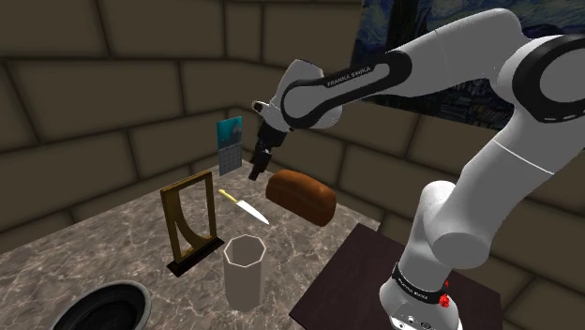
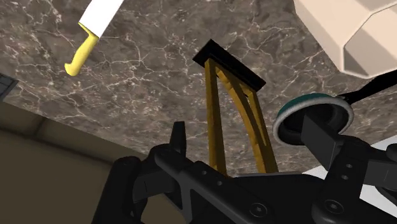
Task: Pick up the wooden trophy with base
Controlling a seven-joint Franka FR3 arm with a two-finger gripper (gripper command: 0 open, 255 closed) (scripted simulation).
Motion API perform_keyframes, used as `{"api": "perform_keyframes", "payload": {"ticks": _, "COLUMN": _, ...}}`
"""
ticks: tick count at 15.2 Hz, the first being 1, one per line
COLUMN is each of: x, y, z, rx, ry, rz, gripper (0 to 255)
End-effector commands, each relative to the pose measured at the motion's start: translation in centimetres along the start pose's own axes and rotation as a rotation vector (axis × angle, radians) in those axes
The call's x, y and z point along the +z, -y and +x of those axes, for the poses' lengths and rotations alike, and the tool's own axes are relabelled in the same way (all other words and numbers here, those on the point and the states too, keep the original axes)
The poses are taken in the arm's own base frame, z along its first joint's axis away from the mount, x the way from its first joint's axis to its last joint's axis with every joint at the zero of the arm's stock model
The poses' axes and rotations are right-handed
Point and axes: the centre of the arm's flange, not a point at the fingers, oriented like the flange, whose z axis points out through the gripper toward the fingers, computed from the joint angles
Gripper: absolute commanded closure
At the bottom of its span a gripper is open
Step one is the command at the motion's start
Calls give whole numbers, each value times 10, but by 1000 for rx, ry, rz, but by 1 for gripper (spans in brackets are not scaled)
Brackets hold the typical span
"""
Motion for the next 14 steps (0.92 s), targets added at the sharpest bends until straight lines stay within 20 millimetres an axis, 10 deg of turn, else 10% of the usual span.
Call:
{"api": "perform_keyframes", "payload": {"ticks": 1, "x": 20, "y": 4, "z": 11, "rx": -67, "ry": -31, "rz": -2, "gripper": 0}}
{"api": "perform_keyframes", "payload": {"ticks": 14, "x": 139, "y": 40, "z": 101, "rx": -480, "ry": -214, "rz": 0, "gripper": 0}}
